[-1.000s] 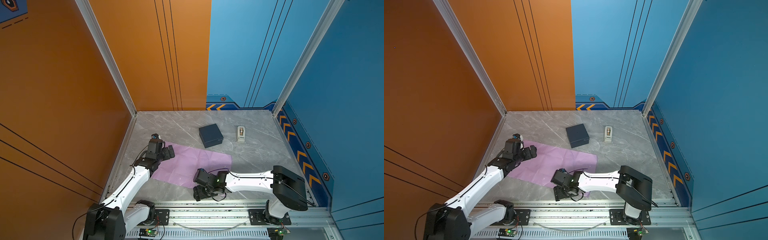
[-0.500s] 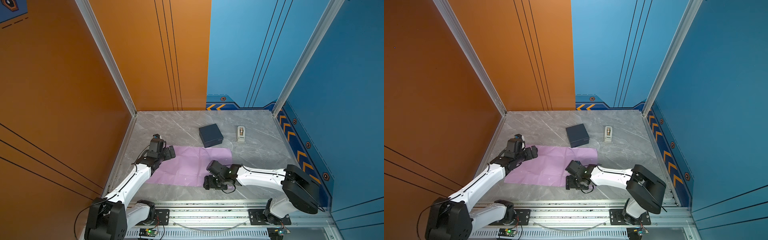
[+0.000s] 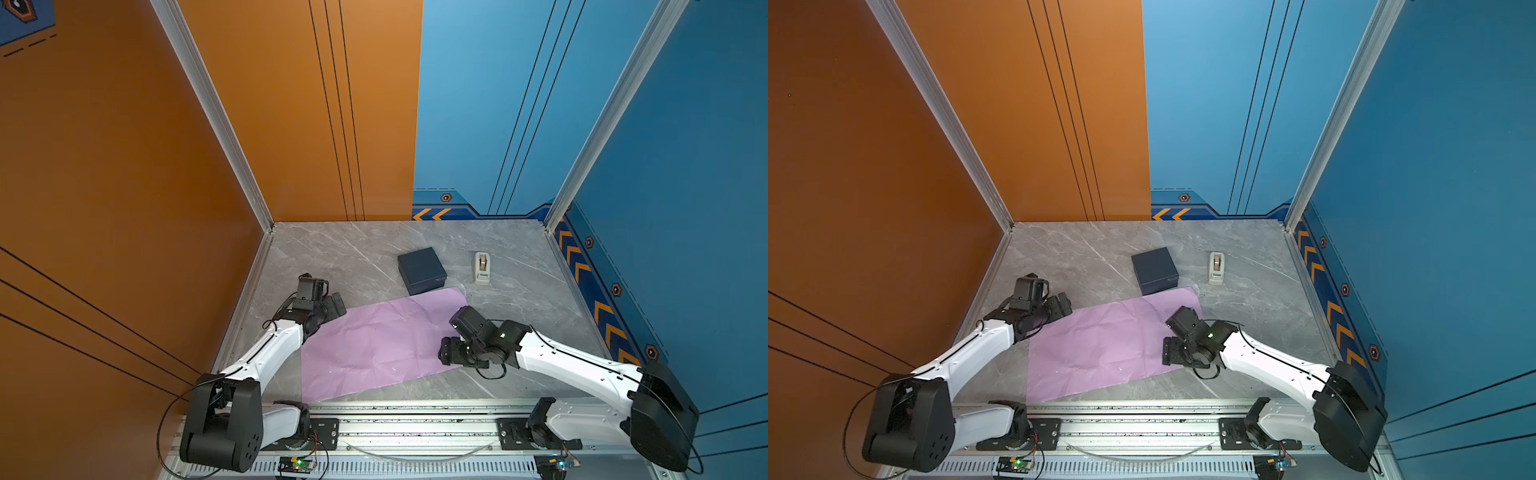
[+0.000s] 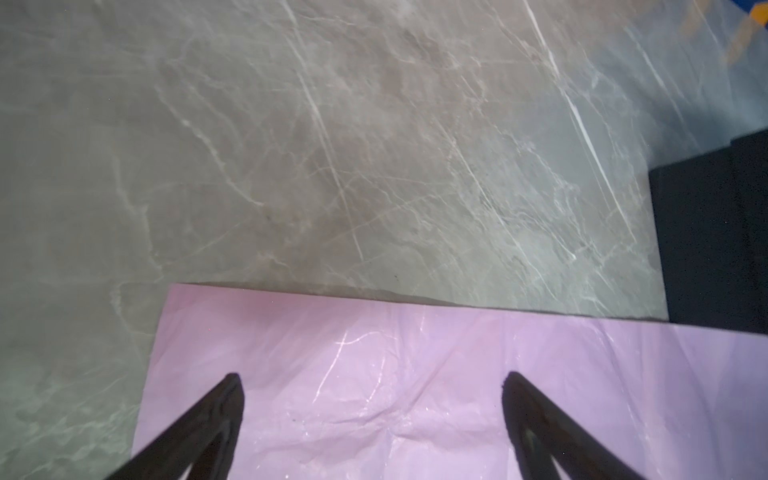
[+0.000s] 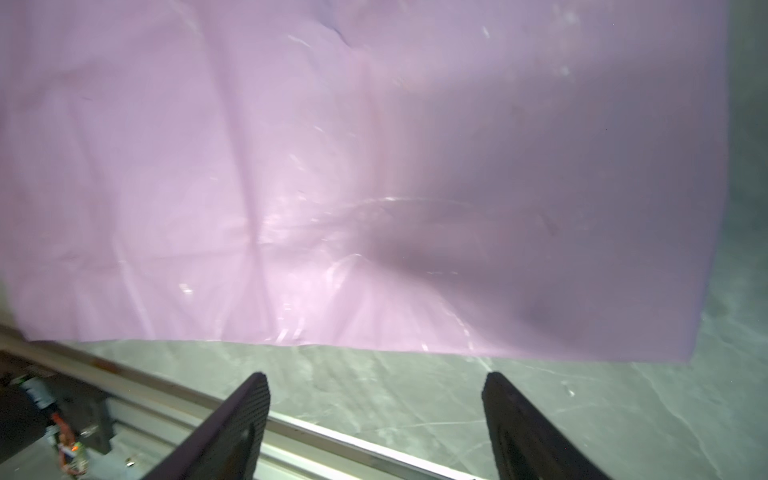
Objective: Wrap the gift box in paper
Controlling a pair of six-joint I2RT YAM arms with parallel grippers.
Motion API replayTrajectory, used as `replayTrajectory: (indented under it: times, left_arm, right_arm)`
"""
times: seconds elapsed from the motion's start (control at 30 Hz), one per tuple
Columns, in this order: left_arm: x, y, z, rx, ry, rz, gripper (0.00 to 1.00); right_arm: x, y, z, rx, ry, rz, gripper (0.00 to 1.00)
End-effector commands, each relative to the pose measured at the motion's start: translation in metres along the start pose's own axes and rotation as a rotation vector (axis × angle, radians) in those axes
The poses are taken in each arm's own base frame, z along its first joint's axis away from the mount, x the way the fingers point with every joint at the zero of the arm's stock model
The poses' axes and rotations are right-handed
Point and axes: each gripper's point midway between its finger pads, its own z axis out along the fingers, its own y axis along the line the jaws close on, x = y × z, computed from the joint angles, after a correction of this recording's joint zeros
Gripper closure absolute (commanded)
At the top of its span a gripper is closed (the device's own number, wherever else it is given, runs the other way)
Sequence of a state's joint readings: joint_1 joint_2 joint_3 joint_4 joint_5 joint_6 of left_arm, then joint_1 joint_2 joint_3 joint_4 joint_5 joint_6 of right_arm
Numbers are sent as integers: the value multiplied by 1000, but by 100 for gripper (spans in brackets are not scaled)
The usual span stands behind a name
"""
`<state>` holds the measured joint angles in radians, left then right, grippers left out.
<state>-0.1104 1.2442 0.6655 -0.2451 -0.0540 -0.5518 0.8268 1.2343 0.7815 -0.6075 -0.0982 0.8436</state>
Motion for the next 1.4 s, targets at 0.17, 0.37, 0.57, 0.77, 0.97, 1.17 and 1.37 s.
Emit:
replayTrajectory:
  times: [0.17, 0.37, 0.57, 0.77, 0.97, 1.17, 1.37]
  left_arm:
    - [24, 67, -6, -175, -1, -248, 2]
    - [23, 89, -8, -233, -49, -311, 2]
    - [30, 95, 10, -238, -25, -323, 2]
    - [40, 84, 37, -195, 48, -316, 2]
    - [44, 63, 53, -153, 93, -259, 2]
    - [36, 33, 56, -105, 97, -186, 2]
    - [35, -5, 77, -44, 135, -135, 2]
  right_arm:
    - [-71, 46, 14, -74, -162, -61, 17]
    - [-99, 49, 54, -91, -160, -32, 16]
    - [-104, 11, 79, -33, -134, 64, 16]
    - [-91, -27, 87, 24, -109, 140, 16]
    - [-81, -69, 86, 95, -103, 235, 16]
    - [-72, -115, 71, 178, -128, 335, 15]
    - [-69, -142, 52, 209, -170, 400, 15]
